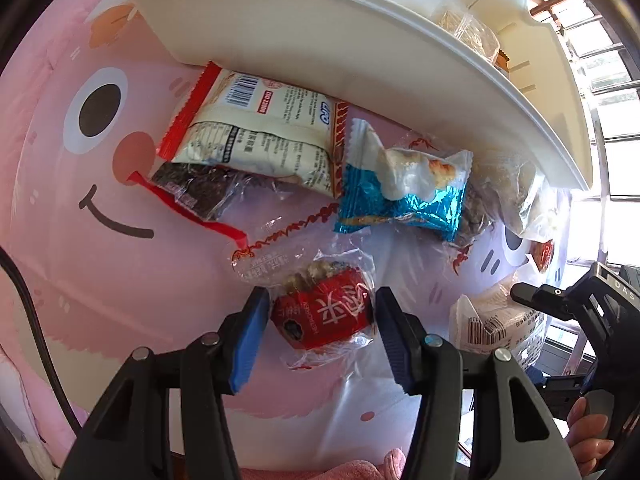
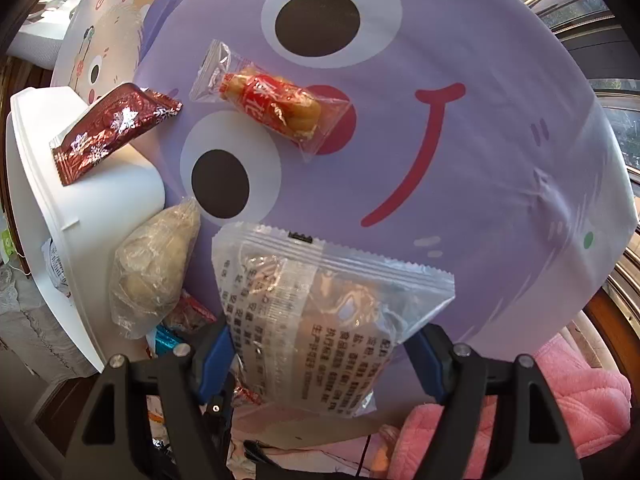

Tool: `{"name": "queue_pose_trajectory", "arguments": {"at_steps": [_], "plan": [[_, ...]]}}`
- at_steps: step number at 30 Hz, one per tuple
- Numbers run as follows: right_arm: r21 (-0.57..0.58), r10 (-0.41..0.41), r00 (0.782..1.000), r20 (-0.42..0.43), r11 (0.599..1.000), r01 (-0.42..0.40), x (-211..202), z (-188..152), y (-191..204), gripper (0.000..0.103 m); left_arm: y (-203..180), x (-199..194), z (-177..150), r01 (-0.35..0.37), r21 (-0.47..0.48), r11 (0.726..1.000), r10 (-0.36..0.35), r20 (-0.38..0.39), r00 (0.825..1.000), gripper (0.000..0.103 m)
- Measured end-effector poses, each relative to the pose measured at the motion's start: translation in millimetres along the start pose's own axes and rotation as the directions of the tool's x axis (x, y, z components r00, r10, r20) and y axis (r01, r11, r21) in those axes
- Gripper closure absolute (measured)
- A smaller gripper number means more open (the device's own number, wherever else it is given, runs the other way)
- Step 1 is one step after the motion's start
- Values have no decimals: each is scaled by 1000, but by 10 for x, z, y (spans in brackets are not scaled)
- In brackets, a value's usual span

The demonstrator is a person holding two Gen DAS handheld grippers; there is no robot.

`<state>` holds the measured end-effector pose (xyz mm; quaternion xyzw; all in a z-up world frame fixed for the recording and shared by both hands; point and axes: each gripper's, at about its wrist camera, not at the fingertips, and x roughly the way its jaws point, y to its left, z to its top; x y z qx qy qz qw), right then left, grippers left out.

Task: Organize snacks
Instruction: 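Grasp the red snack bag with the left tool while the right tool lifts the bread bag, then carry the red bag and bread bag into the tray and open both tools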

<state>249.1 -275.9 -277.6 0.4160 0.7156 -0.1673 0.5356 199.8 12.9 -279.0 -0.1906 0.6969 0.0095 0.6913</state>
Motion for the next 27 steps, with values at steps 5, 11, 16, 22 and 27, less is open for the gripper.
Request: {"name": "queue_pose_trajectory", "arguments": {"at_steps": [5, 11, 16, 22, 27], "plan": [[-76, 1, 1000, -1, 997, -1, 39, -162, 208, 27, 238, -163, -162, 9, 1, 1000, -9, 6, 1000, 50], [-174, 15, 1000, -5, 985, -16, -5, -421, 357, 27, 572, -409, -307, 7, 31, 1000, -8, 27, 1000, 50], [-257, 39, 999, -6, 965, -39, -37, -701, 500, 27, 584, -791, -300, 14, 49, 999, -16, 47, 999, 50], [-371, 75, 997, 5, 926, -68, -78, -1096, 745, 27, 709, -1214, -162, 0, 63, 998, -6, 96, 995, 50], [-464, 135, 989, 67, 881, -89, -232, -1407, 1041, 27, 701, -1527, 61, -3, 75, 997, -9, 156, 988, 50]]}}
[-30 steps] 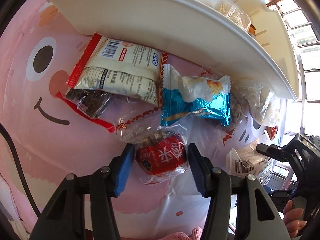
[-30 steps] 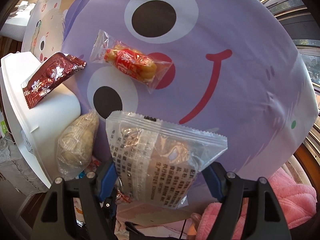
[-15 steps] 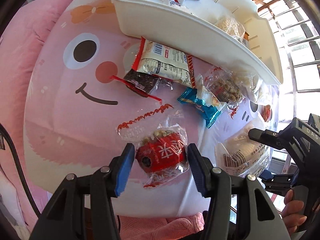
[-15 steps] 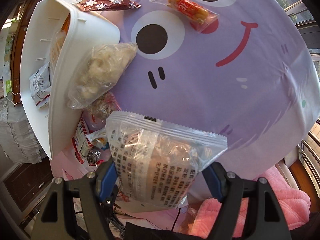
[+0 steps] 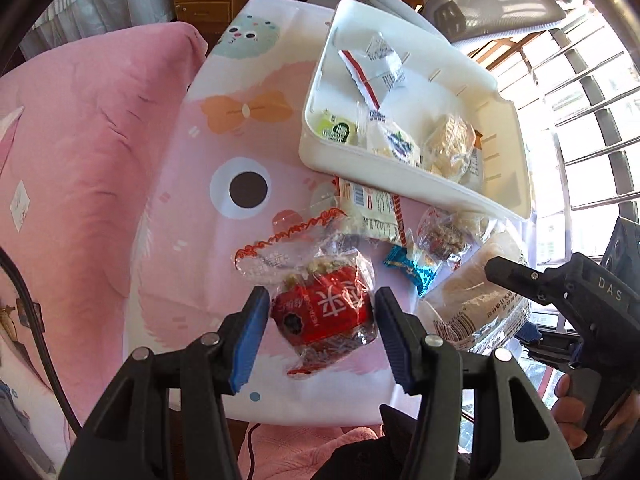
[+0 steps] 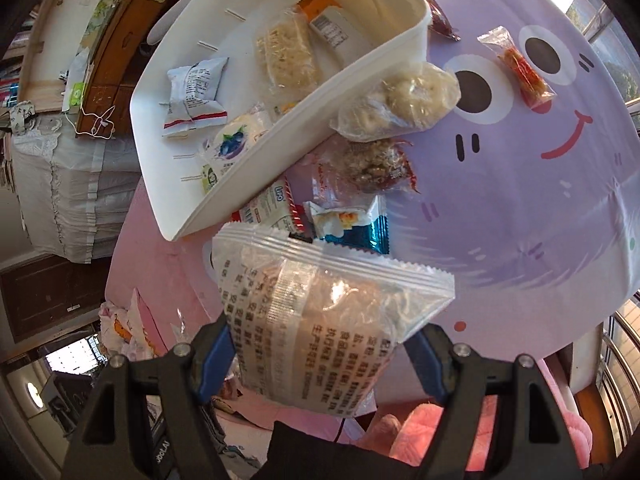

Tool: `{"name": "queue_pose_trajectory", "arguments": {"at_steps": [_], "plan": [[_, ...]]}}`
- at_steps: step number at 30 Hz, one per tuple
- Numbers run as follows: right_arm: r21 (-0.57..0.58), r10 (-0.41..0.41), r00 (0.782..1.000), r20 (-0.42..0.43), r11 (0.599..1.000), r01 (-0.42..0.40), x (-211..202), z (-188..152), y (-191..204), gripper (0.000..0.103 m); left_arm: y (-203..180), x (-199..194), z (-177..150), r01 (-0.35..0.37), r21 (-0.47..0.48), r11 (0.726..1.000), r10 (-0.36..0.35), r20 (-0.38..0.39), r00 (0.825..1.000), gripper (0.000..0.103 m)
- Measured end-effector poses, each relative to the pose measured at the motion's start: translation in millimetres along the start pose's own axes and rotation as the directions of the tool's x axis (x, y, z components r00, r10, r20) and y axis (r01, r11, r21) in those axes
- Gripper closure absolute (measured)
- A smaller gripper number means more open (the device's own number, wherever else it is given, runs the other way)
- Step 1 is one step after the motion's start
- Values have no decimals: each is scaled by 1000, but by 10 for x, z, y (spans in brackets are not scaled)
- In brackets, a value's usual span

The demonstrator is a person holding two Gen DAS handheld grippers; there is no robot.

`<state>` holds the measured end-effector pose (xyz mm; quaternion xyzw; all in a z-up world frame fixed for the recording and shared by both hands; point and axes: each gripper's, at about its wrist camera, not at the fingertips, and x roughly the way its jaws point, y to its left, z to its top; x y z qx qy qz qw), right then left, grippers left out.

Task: Organize snacks
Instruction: 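Carry the red bag and bread bag into the tray and open both tools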

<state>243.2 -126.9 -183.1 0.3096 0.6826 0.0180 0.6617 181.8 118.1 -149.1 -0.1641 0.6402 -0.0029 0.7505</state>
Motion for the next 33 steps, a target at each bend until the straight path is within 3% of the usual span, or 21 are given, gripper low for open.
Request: {"name": "queue_pose_trajectory", "arguments": {"at_steps": [12, 20, 28, 33], "plan": [[-140, 23, 977, 213, 990, 7, -440, 254, 470, 27, -202, -419, 636, 8, 113, 994, -23, 128, 991, 50], [-173, 30, 942, 335, 984, 30, -604, 556, 494, 26, -369, -231, 992, 45, 165, 985, -69, 141, 988, 49], [-147, 14, 919, 393, 988, 48, -647, 870, 356, 26, -540, 28, 1211, 70, 181, 981, -93, 123, 988, 49], [-103, -2, 925, 380, 994, 44, -601, 1026, 221, 21, -660, 114, 1238, 48, 196, 979, -72, 117, 990, 40]]}}
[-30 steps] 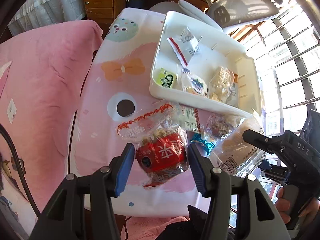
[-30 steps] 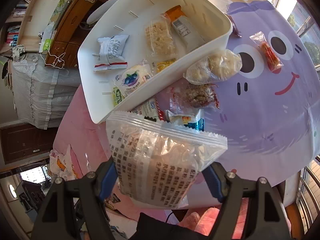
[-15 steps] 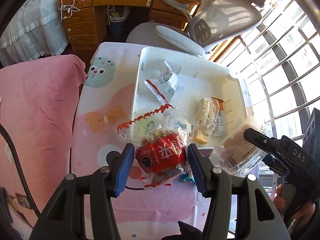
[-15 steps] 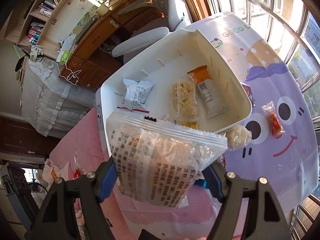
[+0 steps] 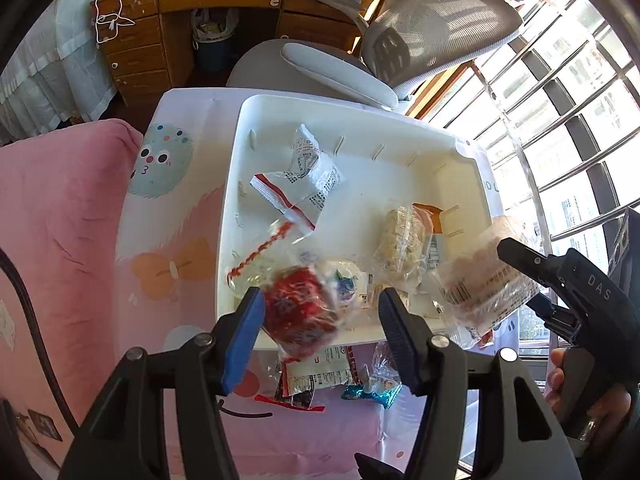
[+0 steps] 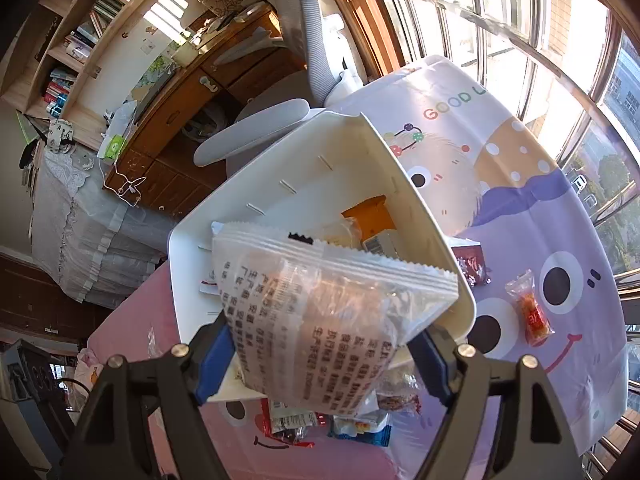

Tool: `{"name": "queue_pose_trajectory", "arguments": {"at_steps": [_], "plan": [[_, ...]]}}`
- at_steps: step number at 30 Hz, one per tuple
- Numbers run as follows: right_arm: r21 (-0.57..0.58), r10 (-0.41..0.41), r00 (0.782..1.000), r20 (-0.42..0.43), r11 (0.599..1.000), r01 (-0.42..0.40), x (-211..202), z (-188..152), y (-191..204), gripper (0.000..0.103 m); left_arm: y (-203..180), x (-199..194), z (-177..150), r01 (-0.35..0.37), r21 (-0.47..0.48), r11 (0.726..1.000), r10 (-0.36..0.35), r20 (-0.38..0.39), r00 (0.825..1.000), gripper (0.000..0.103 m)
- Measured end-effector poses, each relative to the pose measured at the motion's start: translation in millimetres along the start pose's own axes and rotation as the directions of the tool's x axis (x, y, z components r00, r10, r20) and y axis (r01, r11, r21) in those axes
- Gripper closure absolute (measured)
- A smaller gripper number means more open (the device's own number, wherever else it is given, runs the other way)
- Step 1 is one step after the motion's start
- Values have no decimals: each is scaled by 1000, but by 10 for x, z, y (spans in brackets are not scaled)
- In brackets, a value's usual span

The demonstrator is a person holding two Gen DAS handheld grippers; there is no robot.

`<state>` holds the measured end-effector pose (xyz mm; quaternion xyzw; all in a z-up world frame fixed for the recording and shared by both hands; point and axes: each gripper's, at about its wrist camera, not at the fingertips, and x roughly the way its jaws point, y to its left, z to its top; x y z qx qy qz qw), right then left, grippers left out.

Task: Organize snacks
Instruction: 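Carry the red bag and bread bag into the tray and open both tools, then withdraw both tools from the tray toward the remaining snacks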

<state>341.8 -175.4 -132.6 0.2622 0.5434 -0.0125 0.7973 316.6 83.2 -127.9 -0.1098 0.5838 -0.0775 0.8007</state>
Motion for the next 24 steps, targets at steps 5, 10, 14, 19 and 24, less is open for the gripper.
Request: {"name": "queue_pose_trajectory", "arguments": {"at_steps": [5, 10, 14, 19, 24], "plan": [[8, -1, 1000, -11, 1000, 1, 11, 13, -59, 20, -42, 3, -7, 17, -2, 1000, -17, -5, 1000, 20], [37, 12, 1000, 0, 999, -12, -90, -56, -111, 20, -35, -65, -62, 26, -4, 1000, -26, -5, 1000, 17], [46, 10, 1000, 24, 999, -11, -212, -160, -145, 20, -7, -142, -153, 41, -3, 999, -41, 4, 999, 17], [67, -11, 999, 47, 998, 7, -364, -393, -221, 20, 17, -222, -343, 76, 11, 997, -76, 7, 997, 17], [74, -48, 997, 59, 996, 43, -460, -684, -384, 20, 32, -285, -591, 114, 36, 993, -114, 12, 993, 17]]}}
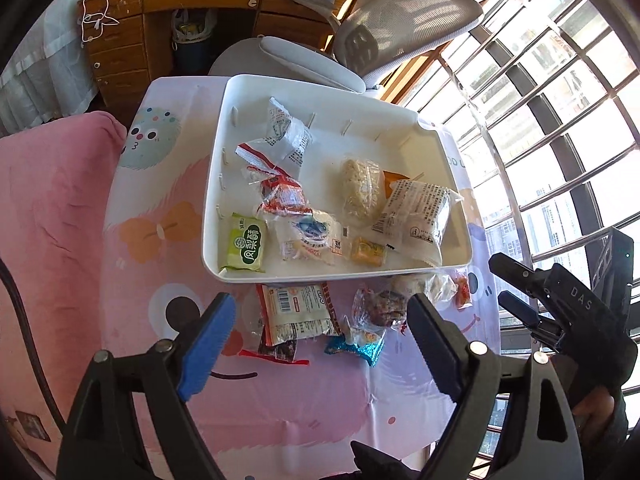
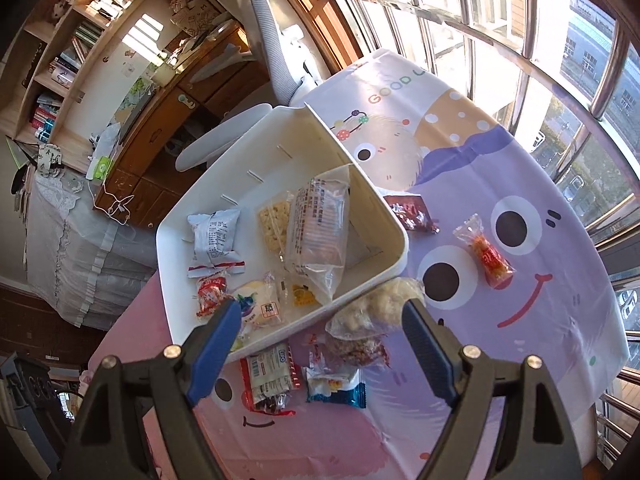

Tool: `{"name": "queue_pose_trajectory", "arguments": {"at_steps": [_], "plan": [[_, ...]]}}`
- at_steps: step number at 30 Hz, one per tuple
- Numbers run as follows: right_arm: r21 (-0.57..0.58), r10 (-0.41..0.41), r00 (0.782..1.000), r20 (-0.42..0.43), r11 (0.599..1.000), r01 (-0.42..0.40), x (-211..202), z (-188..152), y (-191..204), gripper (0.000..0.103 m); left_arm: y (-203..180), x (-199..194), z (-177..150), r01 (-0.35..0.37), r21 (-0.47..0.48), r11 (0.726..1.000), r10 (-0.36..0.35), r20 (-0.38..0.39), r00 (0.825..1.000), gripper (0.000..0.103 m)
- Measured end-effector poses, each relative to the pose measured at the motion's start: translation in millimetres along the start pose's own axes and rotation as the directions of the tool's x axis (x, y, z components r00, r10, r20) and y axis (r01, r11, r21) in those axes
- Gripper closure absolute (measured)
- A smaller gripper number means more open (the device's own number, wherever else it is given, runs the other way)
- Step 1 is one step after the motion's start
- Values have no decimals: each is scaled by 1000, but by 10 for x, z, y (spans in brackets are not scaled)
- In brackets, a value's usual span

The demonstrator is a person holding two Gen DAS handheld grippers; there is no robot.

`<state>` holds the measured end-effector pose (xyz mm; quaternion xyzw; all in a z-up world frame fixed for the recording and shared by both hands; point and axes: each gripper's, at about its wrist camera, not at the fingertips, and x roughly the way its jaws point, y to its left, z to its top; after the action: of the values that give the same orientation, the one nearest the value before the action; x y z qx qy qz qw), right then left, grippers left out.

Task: Organize snacks
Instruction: 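Withdraw both tools from the tray toward the remaining snacks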

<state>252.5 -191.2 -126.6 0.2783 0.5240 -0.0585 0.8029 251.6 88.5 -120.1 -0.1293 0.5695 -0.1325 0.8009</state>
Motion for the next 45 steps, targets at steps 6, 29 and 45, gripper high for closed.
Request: {"name": "queue_pose_trajectory", "arguments": {"at_steps": [6, 29, 45], "plan": [[3, -47, 999, -10, 999, 47, -55, -352, -312, 20, -10, -7, -300, 17, 2, 1000, -17, -4, 1000, 17], [-369, -140, 987, 76, 916, 158, -76, -392, -1169, 20, -276, 591, -1004, -104, -249, 963, 92, -59, 994, 17], [-666, -102, 993, 52, 738, 111, 249, -59, -1262, 30, -457, 1211, -1101, -234, -439, 867, 226, -72, 971, 17]]}}
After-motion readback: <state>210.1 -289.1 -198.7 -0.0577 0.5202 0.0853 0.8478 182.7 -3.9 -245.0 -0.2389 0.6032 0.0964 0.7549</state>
